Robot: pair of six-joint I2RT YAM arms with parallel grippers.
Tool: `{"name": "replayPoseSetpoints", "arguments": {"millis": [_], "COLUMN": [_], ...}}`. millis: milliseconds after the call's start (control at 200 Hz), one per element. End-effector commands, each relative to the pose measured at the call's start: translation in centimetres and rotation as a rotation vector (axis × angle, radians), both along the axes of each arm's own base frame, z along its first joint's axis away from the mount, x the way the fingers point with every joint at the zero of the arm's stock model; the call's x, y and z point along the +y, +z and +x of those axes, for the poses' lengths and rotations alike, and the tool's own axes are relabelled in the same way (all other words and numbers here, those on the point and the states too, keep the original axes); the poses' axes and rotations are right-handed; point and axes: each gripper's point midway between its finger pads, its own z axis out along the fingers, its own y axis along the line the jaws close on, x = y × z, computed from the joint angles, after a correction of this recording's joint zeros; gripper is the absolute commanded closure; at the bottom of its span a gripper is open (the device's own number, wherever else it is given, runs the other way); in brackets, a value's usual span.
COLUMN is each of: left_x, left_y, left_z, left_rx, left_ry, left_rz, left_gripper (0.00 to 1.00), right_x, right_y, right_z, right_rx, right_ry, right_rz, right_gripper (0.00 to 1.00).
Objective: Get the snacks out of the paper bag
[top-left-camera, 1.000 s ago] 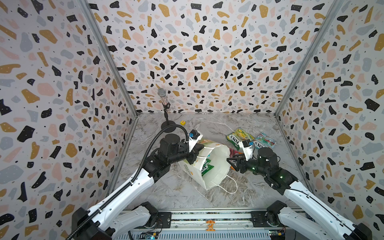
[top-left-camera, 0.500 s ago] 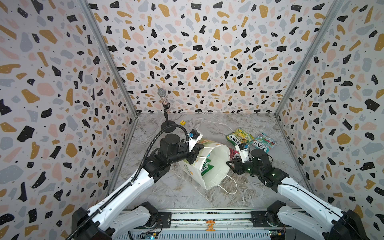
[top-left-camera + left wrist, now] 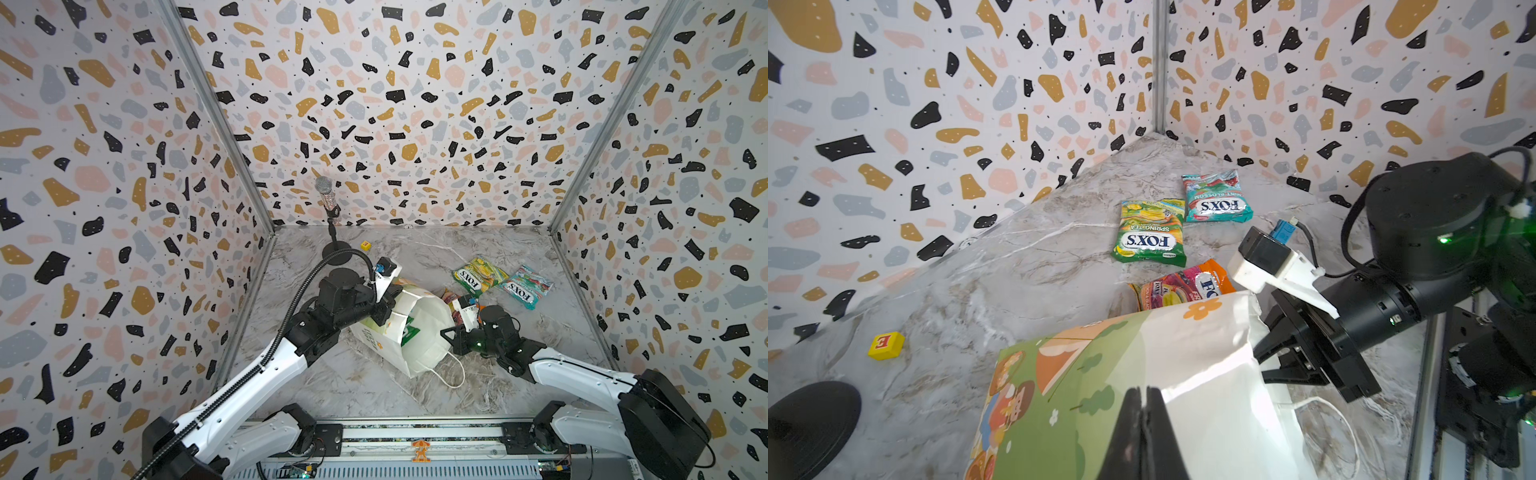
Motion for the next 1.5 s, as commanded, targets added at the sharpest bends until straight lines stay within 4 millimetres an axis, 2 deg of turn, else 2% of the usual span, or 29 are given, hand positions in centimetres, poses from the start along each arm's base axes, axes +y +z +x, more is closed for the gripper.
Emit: {"name": "replayPoseSetpoints", "arguments": {"millis": [0,155,275,446,586,686,866,986,1287,1492], "left_x": [1.2,2.4,3.0,3.0,2.8,2.6,2.0,1.9,2.1,1.8], "left_y": [0.3,-0.4,-0.5,-0.4,-0.4,-0.2,0.1,0.2,1.3,1.8], "left_z": [0.9,1.5,1.5,1.3,1.2,1.0,0.5,0.3,-0.2,-0.8], "left_rx": [-0.037,-0.033,-0.049,-0.054,-0.052,-0.053,-0.056,-0.06,-0.097,-0.111], "left_ry": [0.08,0.146,0.169,0.168,0.154,0.139,0.099,0.088,0.081,0.047], "left_rz": [0.024,0.085,0.084,0.077,0.066,0.058,0.035,0.026,-0.011,-0.029], "left_gripper": [1.0,1.0,1.0,1.0,1.0,1.0,1.0,1.0,1.0,1.0], "right_x": [2.0,3.9,4.3,2.1,-0.4,-0.9,0.8,2.6,7.4,9.9], "right_y": [1.2,0.6,0.5,1.5,3.1,5.1,8.8,9.6,6.1,4.5], "right_z": [0.7,1.6,1.9,1.8,1.0,-0.3,-3.5,-5.1,-6.6,-5.7], "right_rx": [-0.035,-0.023,-0.026,-0.068,-0.115,-0.151,-0.199,-0.189,-0.085,-0.008], "right_ry": [-0.013,-0.012,-0.022,-0.086,-0.139,-0.101,0.085,0.197,0.321,0.305], "right_rz": [0.064,0.063,0.053,-0.007,-0.03,0.0,0.113,0.153,0.106,0.102], "right_gripper": [0.94,0.94,0.86,0.63,0.58,0.57,0.56,0.56,0.59,0.64]}}
